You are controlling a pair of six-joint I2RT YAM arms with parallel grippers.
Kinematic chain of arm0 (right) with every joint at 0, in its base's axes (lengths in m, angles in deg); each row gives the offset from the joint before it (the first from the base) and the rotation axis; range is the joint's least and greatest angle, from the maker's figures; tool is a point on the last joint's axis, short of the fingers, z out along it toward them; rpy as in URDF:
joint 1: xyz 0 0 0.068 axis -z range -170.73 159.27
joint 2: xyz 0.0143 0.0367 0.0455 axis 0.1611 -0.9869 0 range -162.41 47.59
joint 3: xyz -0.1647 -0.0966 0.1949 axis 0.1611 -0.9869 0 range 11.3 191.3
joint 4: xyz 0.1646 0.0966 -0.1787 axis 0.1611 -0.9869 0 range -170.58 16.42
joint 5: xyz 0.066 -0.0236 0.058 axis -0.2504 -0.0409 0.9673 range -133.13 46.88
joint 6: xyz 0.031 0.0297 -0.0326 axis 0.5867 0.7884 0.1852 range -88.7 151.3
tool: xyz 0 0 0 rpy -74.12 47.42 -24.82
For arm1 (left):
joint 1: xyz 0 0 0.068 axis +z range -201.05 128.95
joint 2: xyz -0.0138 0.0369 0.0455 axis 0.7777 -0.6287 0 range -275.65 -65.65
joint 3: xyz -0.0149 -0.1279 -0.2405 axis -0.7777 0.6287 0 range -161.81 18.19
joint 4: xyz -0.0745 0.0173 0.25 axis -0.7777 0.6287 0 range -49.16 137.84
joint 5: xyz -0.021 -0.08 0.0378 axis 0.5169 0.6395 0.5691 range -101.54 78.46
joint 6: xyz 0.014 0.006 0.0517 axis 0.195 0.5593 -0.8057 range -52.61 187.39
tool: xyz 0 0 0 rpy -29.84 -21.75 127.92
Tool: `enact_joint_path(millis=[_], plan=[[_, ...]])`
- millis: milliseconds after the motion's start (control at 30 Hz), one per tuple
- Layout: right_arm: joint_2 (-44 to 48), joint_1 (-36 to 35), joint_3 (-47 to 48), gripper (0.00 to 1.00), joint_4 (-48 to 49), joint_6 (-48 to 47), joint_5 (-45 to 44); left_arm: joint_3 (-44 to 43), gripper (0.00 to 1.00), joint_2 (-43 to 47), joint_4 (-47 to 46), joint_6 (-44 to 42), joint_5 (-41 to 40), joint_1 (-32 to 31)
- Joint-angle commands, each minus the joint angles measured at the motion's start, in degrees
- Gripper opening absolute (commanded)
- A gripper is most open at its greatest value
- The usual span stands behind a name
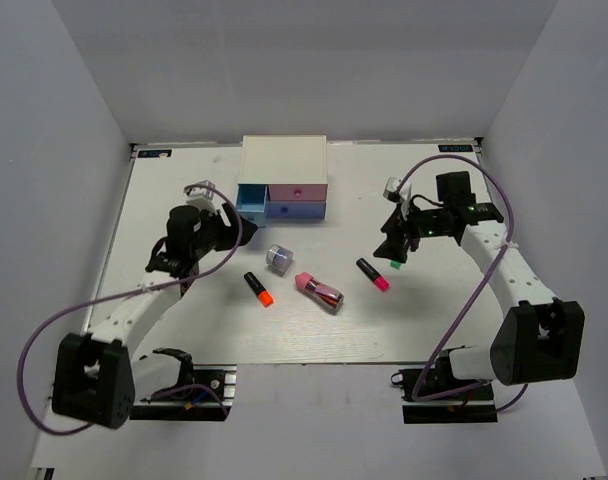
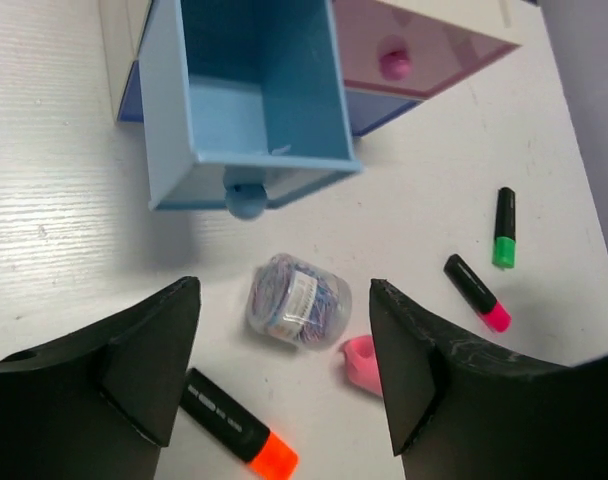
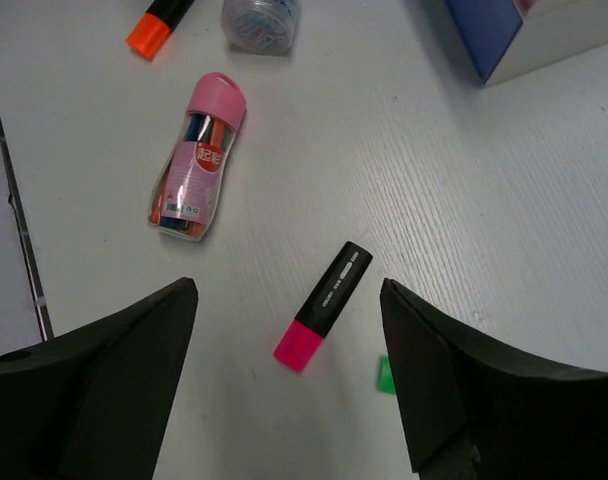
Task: Sort the stationery into containers
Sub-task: Pick up the stationery from the center of the board.
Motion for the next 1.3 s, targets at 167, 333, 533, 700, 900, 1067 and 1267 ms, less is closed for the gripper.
enact_joint_path(millis=[167, 333, 533, 700, 900, 1067, 1267], plan=[[-2.5, -5.8, 4.1, 0.09, -3.0, -8.5, 2.4, 11.3, 0.59, 22.3, 9.5, -1.4, 1.9, -0.2], [-5.1, -8.4, 6.3, 0.19, 2.3, 2.2, -1.1, 11.7, 0.45, 22.9, 8.1, -4.2, 3.8, -0.2], [-7.7, -8.8, 8.8, 0.76, 7.4, 13.3, -5.9, 6.3, 0.69, 11.7, 3.4, -7.7, 9.6, -1.6], [-8.1, -8.4, 7.8, 0.83, 7.1, 14.6, -11.4, 2.6, 0.82, 4.1, 2.8, -11.1, 10.3, -4.8], [-6.7, -7.9, 4.4, 0.84, 7.5, 14.5, -13.5, -0.1, 0.91, -0.1, 5.3, -14.6, 4.8, -10.2], [-5.5, -7.3, 1.1, 0.86, 8.5, 15.5, -13.7, -2.1, 0.93, -3.3, 6.0, -15.2, -1.2, -14.5], [-4.9, -6.6, 0.5, 0.86, 8.8, 15.7, -13.6, -7.2, 0.93, -9.6, 8.2, -15.8, -13.9, -19.6]])
